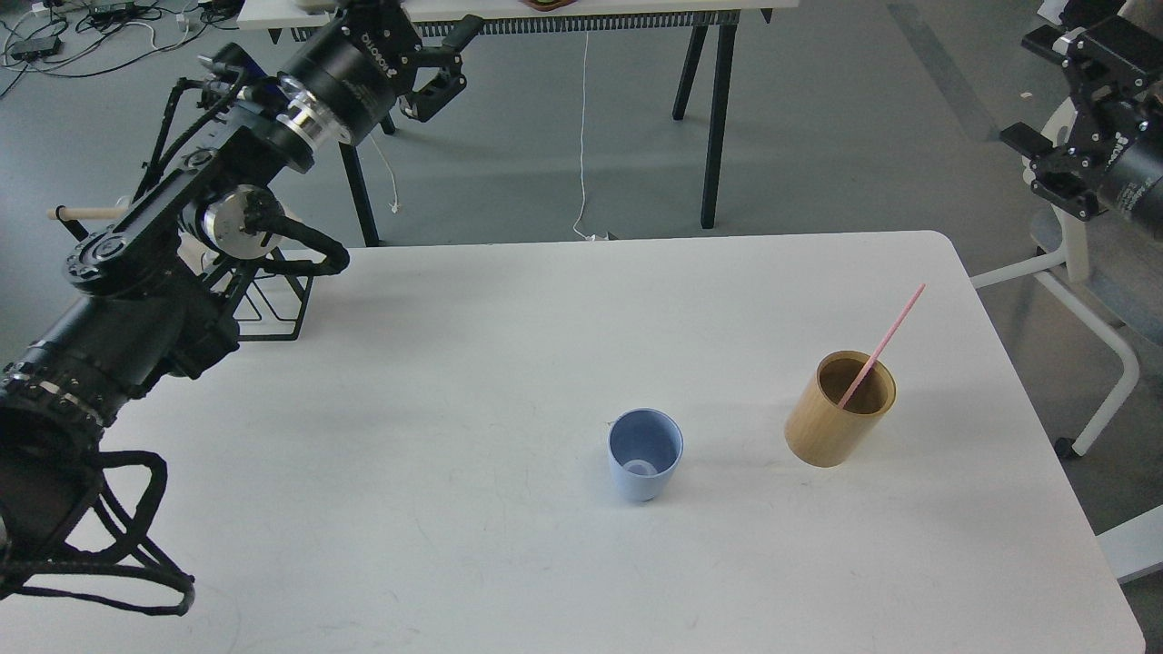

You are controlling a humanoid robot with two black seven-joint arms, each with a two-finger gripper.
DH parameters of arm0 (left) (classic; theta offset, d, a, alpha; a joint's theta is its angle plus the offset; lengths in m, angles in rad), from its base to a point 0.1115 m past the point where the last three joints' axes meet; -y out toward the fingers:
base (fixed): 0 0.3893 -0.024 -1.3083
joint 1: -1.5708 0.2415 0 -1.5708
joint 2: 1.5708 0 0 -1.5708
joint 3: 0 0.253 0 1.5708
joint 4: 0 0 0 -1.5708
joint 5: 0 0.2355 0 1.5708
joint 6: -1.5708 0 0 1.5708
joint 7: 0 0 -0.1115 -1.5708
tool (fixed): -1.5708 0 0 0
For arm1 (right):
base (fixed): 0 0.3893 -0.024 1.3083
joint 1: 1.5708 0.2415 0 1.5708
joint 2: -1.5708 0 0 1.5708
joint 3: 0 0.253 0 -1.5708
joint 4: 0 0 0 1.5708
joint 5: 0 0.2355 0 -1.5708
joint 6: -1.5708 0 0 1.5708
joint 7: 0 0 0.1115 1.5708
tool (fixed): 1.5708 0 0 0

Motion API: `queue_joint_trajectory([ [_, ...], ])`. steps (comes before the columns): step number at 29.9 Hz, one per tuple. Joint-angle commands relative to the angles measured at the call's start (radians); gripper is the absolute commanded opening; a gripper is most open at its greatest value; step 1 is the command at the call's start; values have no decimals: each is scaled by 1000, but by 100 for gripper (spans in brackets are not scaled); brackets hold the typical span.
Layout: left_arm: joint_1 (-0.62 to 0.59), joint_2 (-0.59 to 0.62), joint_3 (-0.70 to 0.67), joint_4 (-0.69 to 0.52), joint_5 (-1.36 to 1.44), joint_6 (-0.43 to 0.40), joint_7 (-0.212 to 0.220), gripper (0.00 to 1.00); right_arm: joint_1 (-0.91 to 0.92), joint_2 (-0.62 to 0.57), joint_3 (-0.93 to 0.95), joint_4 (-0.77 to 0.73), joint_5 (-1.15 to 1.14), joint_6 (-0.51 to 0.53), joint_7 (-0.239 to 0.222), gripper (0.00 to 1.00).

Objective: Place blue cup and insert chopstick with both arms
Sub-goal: 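Release the blue cup and retract the left arm to rest, then reach the right gripper to the pink straw in the tan cup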

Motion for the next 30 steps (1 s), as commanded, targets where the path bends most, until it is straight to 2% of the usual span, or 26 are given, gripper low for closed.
queue_joint_trajectory([
  [1, 6, 40, 0, 87, -235, -1, 5, 100, 0, -25, -80, 49, -214, -67, -1, 99],
  [4, 8, 72, 0, 170, -364, -1, 11, 100, -2, -20, -166, 68, -404, -142, 1, 99],
  [8, 24, 104, -1, 190, -450, -1, 9, 100, -5, 12, -274, 68, -585, -240, -7, 99],
  [16, 75, 115, -4, 185, -566, -1, 9, 100, -8, 73, -382, 44, -750, -271, -16, 97],
  [19, 86, 117, -4, 185, -566, -1, 9, 100, -8, 103, -408, 5, -751, -273, -21, 89],
  [22, 86, 117, -3, 187, -567, -1, 8, 100, -20, 136, -440, -19, -750, -271, -47, 71],
  [26, 86, 117, -1, 188, -566, -1, 9, 100, -26, 159, -466, -19, -751, -266, -62, 58],
  [30, 86, 121, -1, 190, -566, -1, 9, 100, -28, 161, -486, -18, -753, -259, -77, 38],
])
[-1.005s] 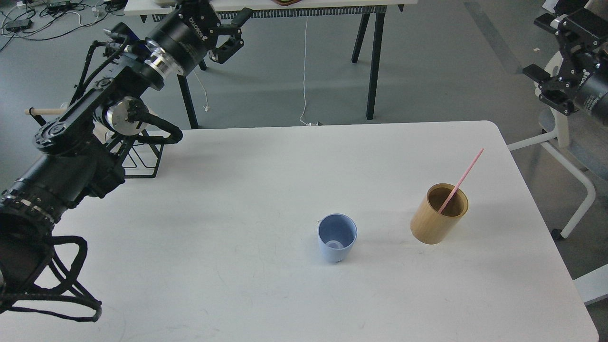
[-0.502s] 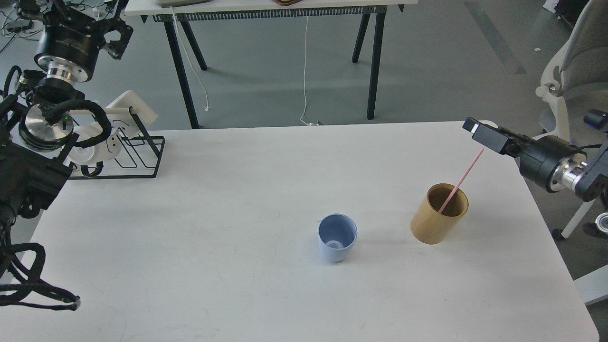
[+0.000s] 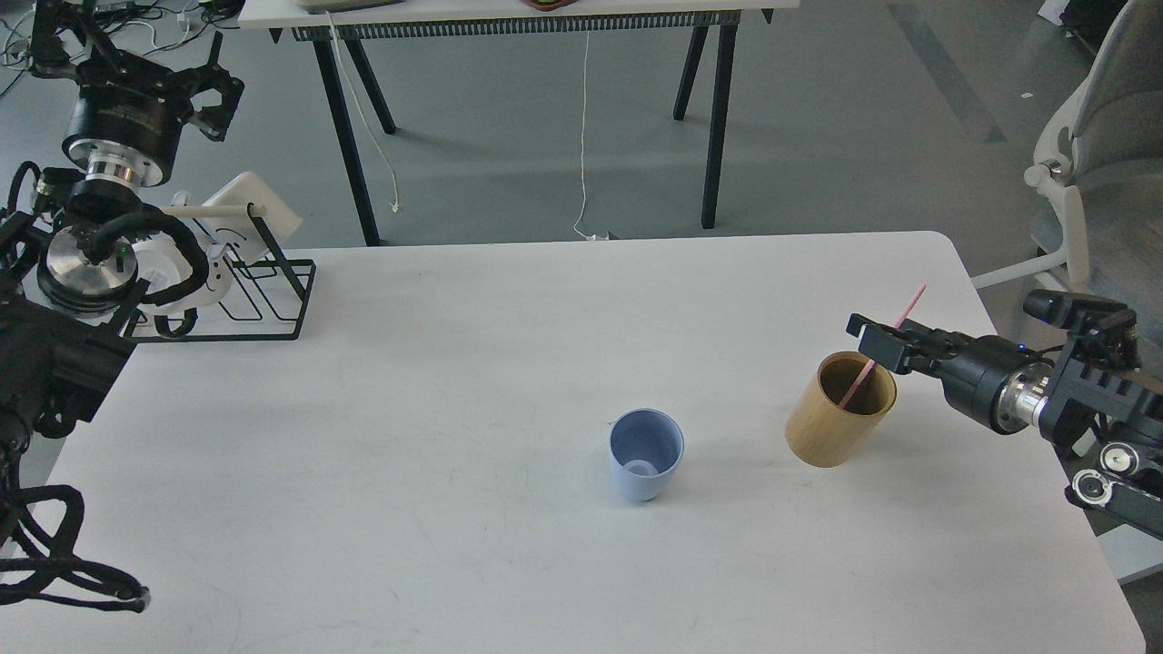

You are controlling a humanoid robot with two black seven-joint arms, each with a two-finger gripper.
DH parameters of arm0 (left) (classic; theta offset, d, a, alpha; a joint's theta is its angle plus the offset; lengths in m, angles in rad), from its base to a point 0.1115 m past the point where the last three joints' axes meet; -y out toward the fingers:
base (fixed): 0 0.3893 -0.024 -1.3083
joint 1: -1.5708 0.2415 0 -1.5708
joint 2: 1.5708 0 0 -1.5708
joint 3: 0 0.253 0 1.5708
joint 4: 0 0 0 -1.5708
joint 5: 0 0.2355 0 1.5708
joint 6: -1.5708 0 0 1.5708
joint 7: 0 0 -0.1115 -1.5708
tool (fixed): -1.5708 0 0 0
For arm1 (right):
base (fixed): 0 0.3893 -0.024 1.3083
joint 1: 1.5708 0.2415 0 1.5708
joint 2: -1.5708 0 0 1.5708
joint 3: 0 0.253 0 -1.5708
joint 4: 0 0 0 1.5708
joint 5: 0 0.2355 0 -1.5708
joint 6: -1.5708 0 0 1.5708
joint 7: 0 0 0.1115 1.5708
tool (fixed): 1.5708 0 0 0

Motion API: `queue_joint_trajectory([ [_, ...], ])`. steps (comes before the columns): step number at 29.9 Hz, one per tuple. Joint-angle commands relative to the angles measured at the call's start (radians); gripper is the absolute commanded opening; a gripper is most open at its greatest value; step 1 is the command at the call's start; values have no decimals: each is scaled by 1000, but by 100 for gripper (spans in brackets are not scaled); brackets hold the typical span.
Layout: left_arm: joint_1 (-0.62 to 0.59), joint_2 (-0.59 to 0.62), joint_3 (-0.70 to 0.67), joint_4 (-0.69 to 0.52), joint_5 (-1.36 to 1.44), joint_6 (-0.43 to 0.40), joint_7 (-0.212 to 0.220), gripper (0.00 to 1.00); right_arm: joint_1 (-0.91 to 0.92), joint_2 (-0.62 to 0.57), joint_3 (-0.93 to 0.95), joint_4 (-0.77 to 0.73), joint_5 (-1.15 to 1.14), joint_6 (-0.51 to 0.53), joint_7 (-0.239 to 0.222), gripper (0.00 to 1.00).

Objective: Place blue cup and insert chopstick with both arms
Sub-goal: 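Reach the right gripper to the pink straw in the tan cup, then pull the pink straw up out of the tan cup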

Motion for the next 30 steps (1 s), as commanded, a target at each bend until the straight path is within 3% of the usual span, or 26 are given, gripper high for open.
queue_joint_trajectory([
  [1, 0, 5, 0, 0, 0, 0, 0, 100, -1, 2, -15, 1, -2, 5, -19, 33],
  [8, 0, 5, 0, 2, 0, 0, 0, 100, 2, 0, -18, 7, -5, 5, -22, 9],
  [12, -2, 6, -1, 0, -1, 0, 0, 100, 8, -7, -16, 8, -5, 5, -19, 1],
  [16, -2, 15, -1, 0, -4, 0, 0, 100, 14, -27, 1, 59, -3, 1, -21, 0],
  [21, -2, 25, -1, 0, -3, 0, 0, 100, 35, -164, 51, 194, -3, 4, -29, 0],
  [26, -2, 28, -1, 0, -4, 0, -2, 100, 173, -291, 53, 260, 1, 19, -22, 1],
  [30, -2, 35, -1, 2, -3, 0, -2, 100, 348, -327, 56, 269, 12, 103, -18, 0],
])
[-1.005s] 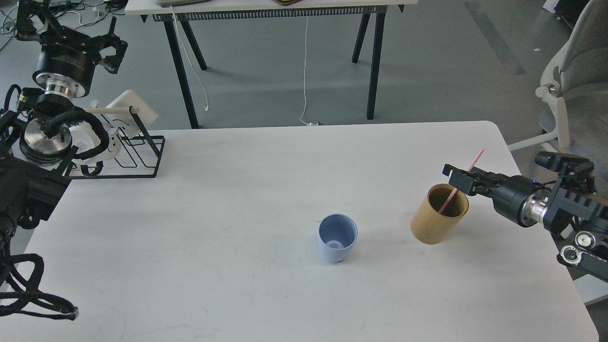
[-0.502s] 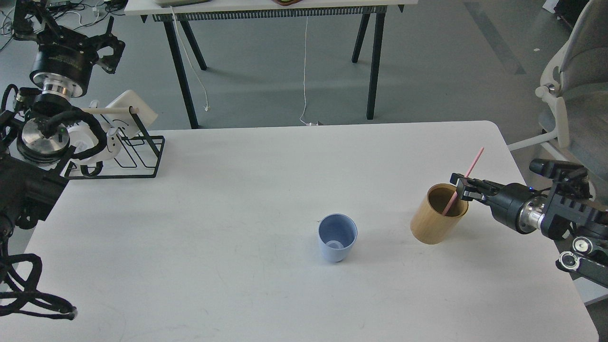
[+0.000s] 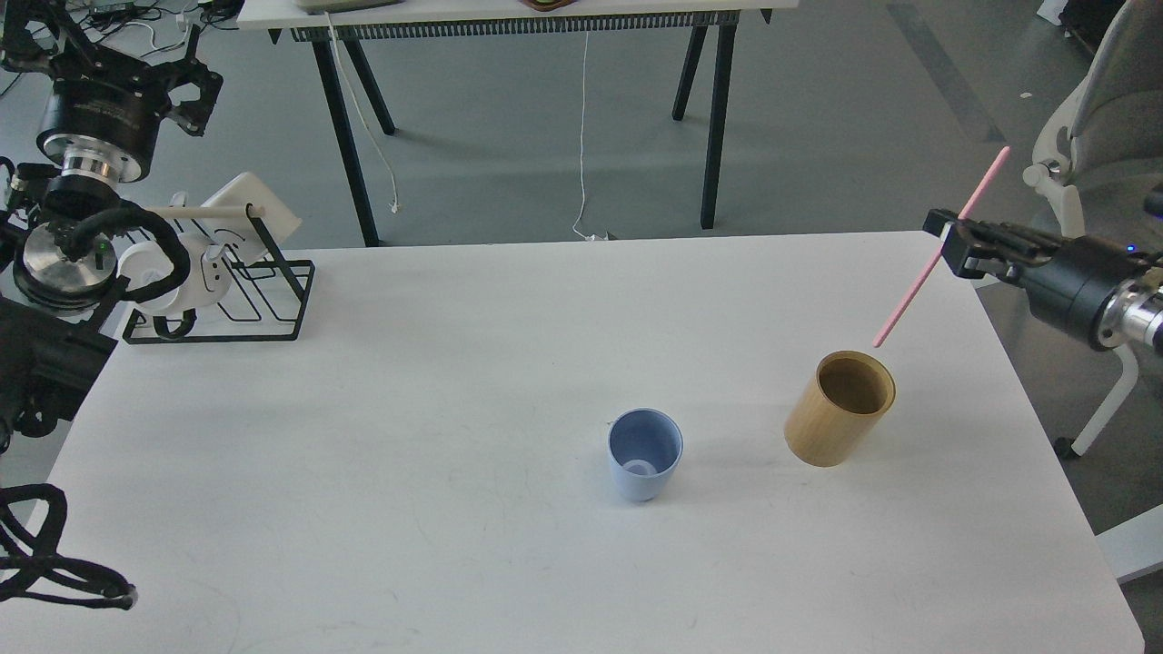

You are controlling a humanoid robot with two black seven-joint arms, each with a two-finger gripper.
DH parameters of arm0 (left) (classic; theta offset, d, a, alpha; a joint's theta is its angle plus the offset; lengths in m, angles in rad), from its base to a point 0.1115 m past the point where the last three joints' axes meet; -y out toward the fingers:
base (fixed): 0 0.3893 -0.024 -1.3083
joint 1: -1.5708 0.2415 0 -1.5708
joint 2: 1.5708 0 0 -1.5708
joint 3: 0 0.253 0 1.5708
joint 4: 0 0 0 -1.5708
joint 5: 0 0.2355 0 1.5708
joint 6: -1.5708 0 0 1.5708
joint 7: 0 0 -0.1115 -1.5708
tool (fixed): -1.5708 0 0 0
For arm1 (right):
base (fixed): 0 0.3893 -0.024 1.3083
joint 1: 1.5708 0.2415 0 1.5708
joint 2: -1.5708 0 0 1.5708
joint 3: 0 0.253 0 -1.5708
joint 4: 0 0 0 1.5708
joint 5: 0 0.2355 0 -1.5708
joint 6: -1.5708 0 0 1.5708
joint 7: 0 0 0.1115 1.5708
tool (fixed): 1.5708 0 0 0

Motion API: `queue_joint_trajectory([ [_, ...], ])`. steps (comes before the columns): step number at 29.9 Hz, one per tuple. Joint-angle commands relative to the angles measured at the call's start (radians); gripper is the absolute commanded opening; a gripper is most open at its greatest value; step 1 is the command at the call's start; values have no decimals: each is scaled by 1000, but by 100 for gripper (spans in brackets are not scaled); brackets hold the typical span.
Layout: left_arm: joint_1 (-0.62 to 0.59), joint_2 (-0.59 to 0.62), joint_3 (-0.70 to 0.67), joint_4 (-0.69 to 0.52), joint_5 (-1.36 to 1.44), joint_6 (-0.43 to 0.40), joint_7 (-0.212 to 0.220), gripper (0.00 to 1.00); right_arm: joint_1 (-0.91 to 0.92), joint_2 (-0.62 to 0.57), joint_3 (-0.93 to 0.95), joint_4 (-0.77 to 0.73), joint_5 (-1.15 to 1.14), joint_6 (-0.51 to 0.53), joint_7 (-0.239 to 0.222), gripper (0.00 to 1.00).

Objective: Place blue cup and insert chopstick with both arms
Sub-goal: 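Pull the pink straw up out of the tan cup, then move the straw over the blue cup and lower it inside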

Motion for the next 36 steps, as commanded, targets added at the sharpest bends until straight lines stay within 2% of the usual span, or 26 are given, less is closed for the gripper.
queue_joint_trajectory([
  [1, 0, 7, 0, 0, 1, 0, 0, 100, 162, -17, 2, 6, 12, 73, 3, 0],
  [3, 0, 7, 0, 0, 1, 0, 0, 100, 199, 5, 4, 8, 13, 82, 5, 0],
  [16, -3, 6, 12, 1, 2, 0, 2, 100, 141, 419, -122, -7, 39, 76, 22, 0],
  [21, -1, 4, 14, 1, 4, 0, 2, 100, 89, 497, -159, -23, 53, 81, 23, 0],
  [26, 0, 1, 11, 1, 2, 0, -7, 100, 79, 568, -208, -101, 36, 79, 23, 0],
  [36, 0, 1, 9, 1, 2, 0, -9, 100, 67, 634, -260, -171, -19, 79, 20, 0],
])
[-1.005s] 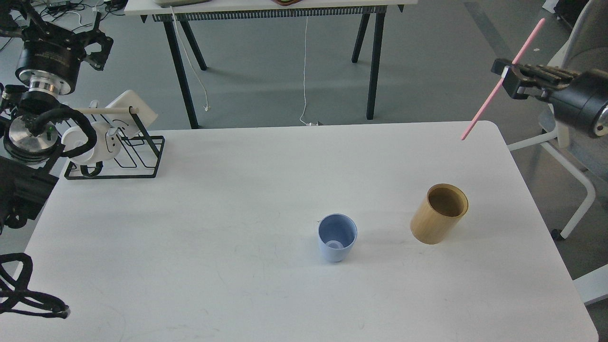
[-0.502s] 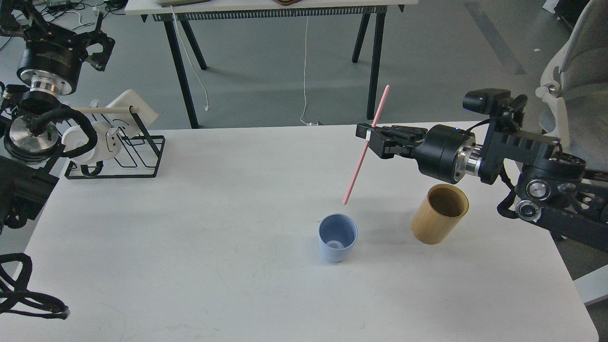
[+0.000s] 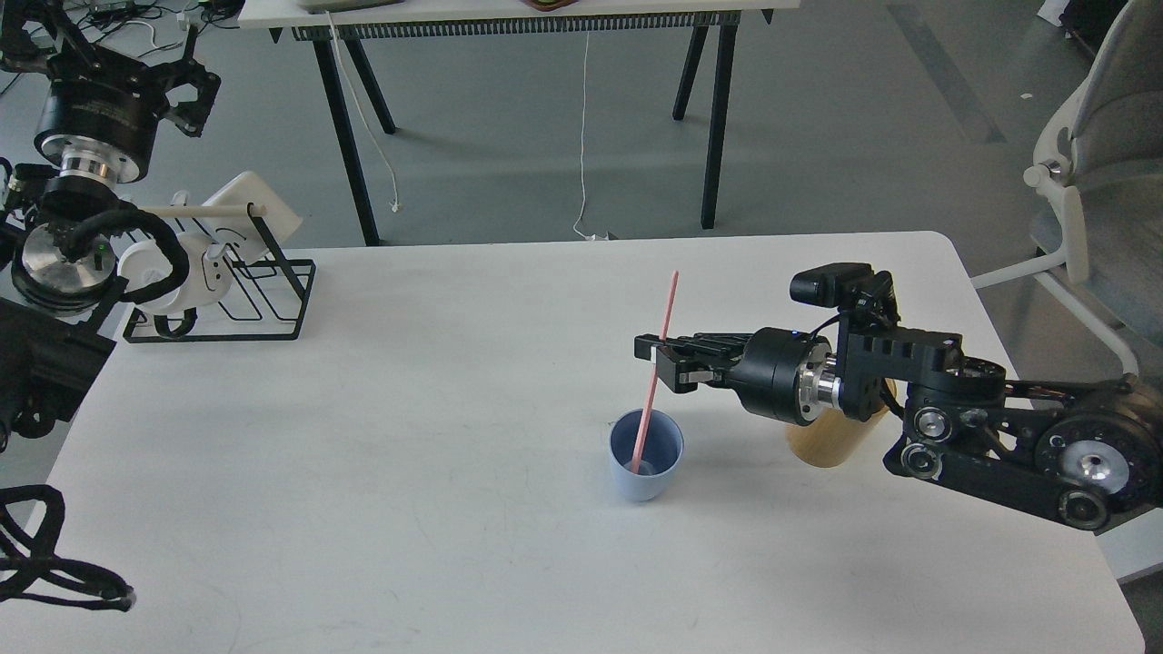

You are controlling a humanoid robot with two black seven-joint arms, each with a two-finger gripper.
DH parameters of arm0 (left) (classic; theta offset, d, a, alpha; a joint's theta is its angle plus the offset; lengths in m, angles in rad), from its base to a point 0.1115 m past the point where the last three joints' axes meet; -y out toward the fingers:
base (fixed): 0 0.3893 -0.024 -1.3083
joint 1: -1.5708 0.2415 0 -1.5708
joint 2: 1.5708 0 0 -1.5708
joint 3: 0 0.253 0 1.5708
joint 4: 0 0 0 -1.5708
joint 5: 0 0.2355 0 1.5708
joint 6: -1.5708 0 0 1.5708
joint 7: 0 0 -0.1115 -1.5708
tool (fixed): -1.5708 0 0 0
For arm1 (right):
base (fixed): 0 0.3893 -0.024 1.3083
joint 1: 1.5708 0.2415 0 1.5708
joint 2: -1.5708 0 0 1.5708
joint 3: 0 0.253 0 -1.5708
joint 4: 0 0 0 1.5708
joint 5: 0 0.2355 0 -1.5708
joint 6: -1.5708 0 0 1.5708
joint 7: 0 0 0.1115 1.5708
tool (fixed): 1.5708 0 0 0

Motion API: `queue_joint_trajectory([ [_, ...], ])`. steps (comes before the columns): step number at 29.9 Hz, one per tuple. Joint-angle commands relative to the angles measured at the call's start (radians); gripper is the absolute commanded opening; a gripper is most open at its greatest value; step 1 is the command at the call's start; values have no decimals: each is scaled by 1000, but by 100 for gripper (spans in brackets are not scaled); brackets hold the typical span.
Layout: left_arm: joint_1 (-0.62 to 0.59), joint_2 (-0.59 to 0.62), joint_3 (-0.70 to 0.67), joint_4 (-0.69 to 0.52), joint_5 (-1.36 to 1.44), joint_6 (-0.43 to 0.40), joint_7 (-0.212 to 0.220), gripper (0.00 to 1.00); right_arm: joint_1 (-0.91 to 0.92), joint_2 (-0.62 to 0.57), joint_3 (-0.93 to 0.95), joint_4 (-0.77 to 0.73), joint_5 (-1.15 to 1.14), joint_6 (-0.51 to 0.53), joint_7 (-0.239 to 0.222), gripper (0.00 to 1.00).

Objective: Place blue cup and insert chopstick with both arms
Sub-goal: 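Move the straw over the blue cup and lower it inside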

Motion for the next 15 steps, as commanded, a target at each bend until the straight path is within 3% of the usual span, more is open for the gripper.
queue_joint_trajectory([
  [1, 0, 0, 1, 0, 0, 0, 0, 100, 2, 26, -29, -30, -14, 0, -1, 0],
  [8, 0, 3, 1, 1, 0, 0, 1, 100, -7, 30, -40, -54, -38, 0, -4, 4],
  [9, 0, 5, 1, 1, 0, 0, 3, 100, -7, 35, -40, -54, -36, 0, -4, 7],
  [13, 0, 5, 1, 0, 0, 0, 3, 100, -11, 35, -38, -53, -31, 0, -4, 35],
  [15, 0, 5, 1, 1, 0, 0, 3, 100, -11, 31, -38, -50, -25, 2, -4, 42],
])
